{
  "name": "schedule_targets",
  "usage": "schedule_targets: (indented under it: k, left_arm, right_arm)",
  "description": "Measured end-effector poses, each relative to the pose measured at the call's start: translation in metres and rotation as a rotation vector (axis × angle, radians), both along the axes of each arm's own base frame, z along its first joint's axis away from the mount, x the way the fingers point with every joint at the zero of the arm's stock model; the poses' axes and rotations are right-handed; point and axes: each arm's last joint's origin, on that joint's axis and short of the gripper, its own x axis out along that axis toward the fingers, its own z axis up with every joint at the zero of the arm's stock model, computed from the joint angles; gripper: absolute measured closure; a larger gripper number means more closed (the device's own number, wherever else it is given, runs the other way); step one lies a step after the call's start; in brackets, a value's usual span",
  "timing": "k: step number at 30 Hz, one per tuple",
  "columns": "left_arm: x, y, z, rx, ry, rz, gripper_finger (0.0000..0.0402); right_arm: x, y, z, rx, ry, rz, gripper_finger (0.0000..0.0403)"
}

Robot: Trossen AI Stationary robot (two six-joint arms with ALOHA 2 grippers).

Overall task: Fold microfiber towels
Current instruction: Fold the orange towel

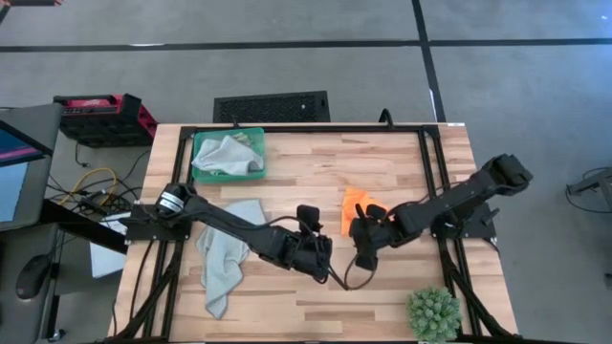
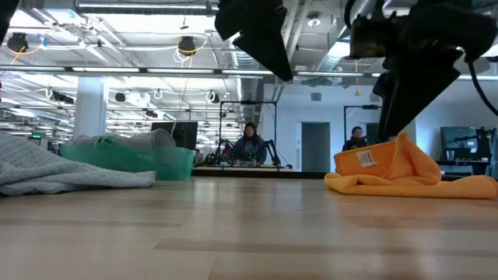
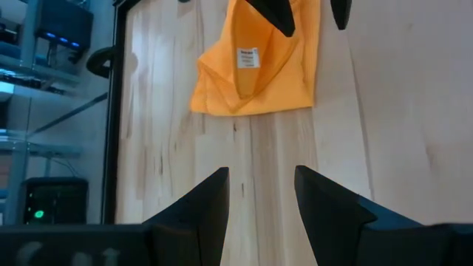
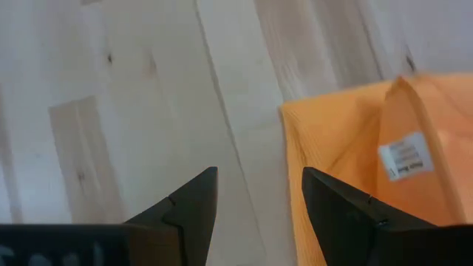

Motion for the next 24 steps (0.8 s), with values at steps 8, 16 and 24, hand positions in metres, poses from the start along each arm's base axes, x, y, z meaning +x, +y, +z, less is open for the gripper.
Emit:
schedule_targets:
  k: [8,16,24]
  left_arm:
    - [-0.001,0.000,-0.001,0.007,0.018,-0.001,0.0253]
    - [-0.002,0.001,-0.004,0.007,0.025,0.004,0.0253]
    - [-0.002,0.001,-0.003,0.006,0.023,0.005,0.0253]
  right_arm:
    - [0.001,-0.016,-0.002,0.094,0.078,-0.101,0.0182]
    - [-0.002,-0.021,-0.003,0.107,0.119,-0.173,0.0182]
    - [-0.011,-0.028,-0.005,-0.030,0.163,-0.273,0.0182]
